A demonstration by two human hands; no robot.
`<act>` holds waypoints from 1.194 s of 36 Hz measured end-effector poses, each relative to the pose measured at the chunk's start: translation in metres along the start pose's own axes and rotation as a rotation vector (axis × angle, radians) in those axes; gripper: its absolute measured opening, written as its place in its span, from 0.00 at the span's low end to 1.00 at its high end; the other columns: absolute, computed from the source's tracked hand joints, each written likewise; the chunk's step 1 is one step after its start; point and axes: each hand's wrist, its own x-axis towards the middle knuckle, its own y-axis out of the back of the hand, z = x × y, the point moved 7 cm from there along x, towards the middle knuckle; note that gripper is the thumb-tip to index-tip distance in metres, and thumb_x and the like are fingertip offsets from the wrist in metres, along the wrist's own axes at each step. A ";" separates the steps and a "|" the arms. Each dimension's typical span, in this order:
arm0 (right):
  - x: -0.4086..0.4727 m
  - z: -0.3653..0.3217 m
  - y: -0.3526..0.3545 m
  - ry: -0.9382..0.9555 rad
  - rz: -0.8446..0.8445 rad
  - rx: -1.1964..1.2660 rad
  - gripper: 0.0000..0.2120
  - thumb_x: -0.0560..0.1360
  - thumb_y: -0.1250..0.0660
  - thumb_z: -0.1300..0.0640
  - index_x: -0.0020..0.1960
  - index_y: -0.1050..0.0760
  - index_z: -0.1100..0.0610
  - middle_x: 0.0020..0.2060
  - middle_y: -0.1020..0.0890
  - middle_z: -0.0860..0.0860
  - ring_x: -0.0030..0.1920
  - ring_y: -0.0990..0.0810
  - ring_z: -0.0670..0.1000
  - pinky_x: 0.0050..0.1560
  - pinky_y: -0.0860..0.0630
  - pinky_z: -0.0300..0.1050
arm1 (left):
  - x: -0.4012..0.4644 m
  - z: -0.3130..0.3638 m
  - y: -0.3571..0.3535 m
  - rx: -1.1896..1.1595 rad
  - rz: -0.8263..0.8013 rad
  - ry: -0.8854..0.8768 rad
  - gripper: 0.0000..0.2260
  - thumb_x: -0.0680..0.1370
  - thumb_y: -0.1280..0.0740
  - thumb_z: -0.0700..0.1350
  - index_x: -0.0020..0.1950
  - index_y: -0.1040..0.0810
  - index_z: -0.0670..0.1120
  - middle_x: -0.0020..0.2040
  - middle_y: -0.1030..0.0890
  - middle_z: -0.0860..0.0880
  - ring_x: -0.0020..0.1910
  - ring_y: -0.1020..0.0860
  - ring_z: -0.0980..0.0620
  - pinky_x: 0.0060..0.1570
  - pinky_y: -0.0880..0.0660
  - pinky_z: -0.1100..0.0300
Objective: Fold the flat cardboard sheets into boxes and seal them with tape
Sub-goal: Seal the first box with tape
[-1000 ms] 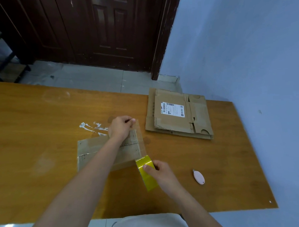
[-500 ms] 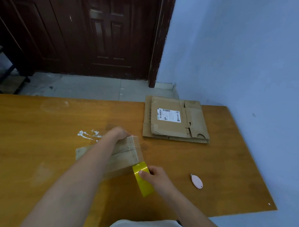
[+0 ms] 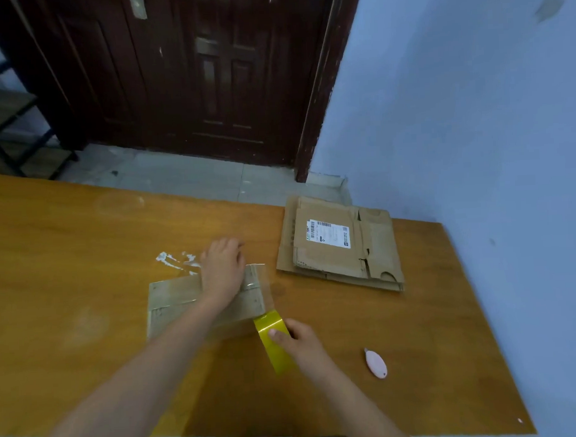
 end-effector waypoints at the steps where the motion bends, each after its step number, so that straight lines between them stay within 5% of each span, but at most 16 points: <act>1: 0.002 0.000 0.001 0.005 0.011 0.010 0.08 0.70 0.32 0.48 0.42 0.23 0.52 0.30 0.21 0.45 0.31 0.23 0.44 0.34 0.25 0.40 | -0.011 0.004 0.005 0.004 0.042 -0.086 0.10 0.74 0.38 0.42 0.53 0.21 0.45 0.51 0.20 0.46 0.53 0.26 0.44 0.51 0.35 0.51; 5: 0.011 -0.001 0.006 0.045 0.102 0.054 0.16 0.65 0.31 0.42 0.41 0.22 0.54 0.35 0.22 0.53 0.35 0.25 0.52 0.37 0.27 0.45 | -0.062 0.012 0.006 0.030 -0.010 -0.359 0.16 0.72 0.42 0.48 0.54 0.20 0.48 0.56 0.21 0.50 0.57 0.30 0.50 0.56 0.35 0.52; 7: 0.011 -0.006 0.006 0.064 0.134 0.089 0.12 0.71 0.31 0.47 0.43 0.23 0.56 0.36 0.23 0.55 0.35 0.25 0.52 0.35 0.27 0.44 | -0.079 0.008 -0.003 0.057 -0.149 -0.350 0.18 0.76 0.45 0.52 0.60 0.22 0.51 0.62 0.23 0.52 0.63 0.33 0.53 0.62 0.32 0.49; 11: 0.016 0.000 0.003 0.102 0.157 0.106 0.08 0.73 0.33 0.49 0.44 0.23 0.54 0.37 0.22 0.54 0.36 0.25 0.52 0.35 0.27 0.44 | -0.090 0.002 -0.011 0.135 -0.349 -0.300 0.29 0.74 0.53 0.57 0.73 0.35 0.53 0.74 0.38 0.55 0.75 0.45 0.53 0.74 0.54 0.52; 13: 0.015 0.005 0.000 0.112 0.165 0.118 0.12 0.70 0.36 0.46 0.44 0.23 0.53 0.37 0.22 0.54 0.36 0.24 0.52 0.36 0.27 0.46 | -0.091 0.006 -0.010 0.230 -0.342 -0.381 0.27 0.72 0.43 0.49 0.72 0.33 0.50 0.73 0.33 0.51 0.73 0.43 0.50 0.72 0.45 0.46; 15: 0.015 0.010 -0.001 0.117 0.184 0.131 0.11 0.70 0.36 0.45 0.44 0.23 0.52 0.36 0.21 0.53 0.35 0.24 0.52 0.35 0.27 0.46 | -0.094 0.004 -0.017 0.302 -0.337 -0.413 0.36 0.64 0.28 0.40 0.71 0.34 0.49 0.70 0.29 0.48 0.71 0.40 0.48 0.68 0.42 0.45; 18: 0.016 0.018 -0.004 0.118 0.196 0.140 0.11 0.71 0.37 0.45 0.42 0.23 0.51 0.34 0.22 0.51 0.34 0.26 0.50 0.35 0.28 0.45 | -0.097 0.004 -0.018 0.302 -0.339 -0.365 0.46 0.56 0.23 0.35 0.71 0.35 0.50 0.70 0.29 0.49 0.70 0.39 0.47 0.67 0.41 0.44; 23: 0.027 0.042 -0.009 -0.042 0.196 -0.055 0.10 0.78 0.37 0.49 0.41 0.25 0.53 0.34 0.24 0.48 0.37 0.25 0.50 0.39 0.30 0.43 | -0.094 0.002 -0.019 0.256 -0.311 -0.281 0.33 0.67 0.27 0.36 0.71 0.31 0.49 0.72 0.32 0.50 0.72 0.43 0.51 0.69 0.48 0.49; 28: 0.041 0.046 -0.001 -0.234 0.208 -0.400 0.25 0.78 0.41 0.42 0.59 0.24 0.64 0.54 0.21 0.61 0.57 0.23 0.60 0.52 0.29 0.47 | -0.092 0.007 -0.019 0.300 -0.390 -0.155 0.29 0.80 0.42 0.40 0.77 0.50 0.54 0.78 0.54 0.56 0.77 0.57 0.53 0.74 0.58 0.50; 34: 0.034 0.043 0.008 -0.114 0.014 -0.111 0.16 0.77 0.41 0.40 0.54 0.24 0.50 0.46 0.21 0.50 0.48 0.22 0.50 0.51 0.27 0.45 | -0.082 0.016 -0.019 0.271 -0.376 -0.062 0.28 0.81 0.44 0.41 0.78 0.51 0.53 0.78 0.55 0.55 0.77 0.59 0.52 0.73 0.60 0.49; 37: 0.023 0.049 0.018 -0.031 -0.016 0.003 0.06 0.79 0.39 0.51 0.50 0.24 0.50 0.42 0.21 0.47 0.42 0.22 0.45 0.45 0.26 0.39 | -0.077 0.016 -0.019 0.262 -0.387 -0.058 0.27 0.81 0.45 0.41 0.78 0.51 0.53 0.78 0.54 0.55 0.77 0.58 0.51 0.73 0.60 0.48; 43: 0.023 0.055 0.023 0.013 0.062 0.033 0.07 0.79 0.38 0.56 0.45 0.24 0.52 0.36 0.21 0.47 0.36 0.22 0.43 0.37 0.25 0.36 | -0.081 0.017 -0.019 0.285 -0.358 -0.068 0.27 0.81 0.45 0.42 0.78 0.50 0.53 0.78 0.52 0.54 0.77 0.57 0.51 0.73 0.60 0.49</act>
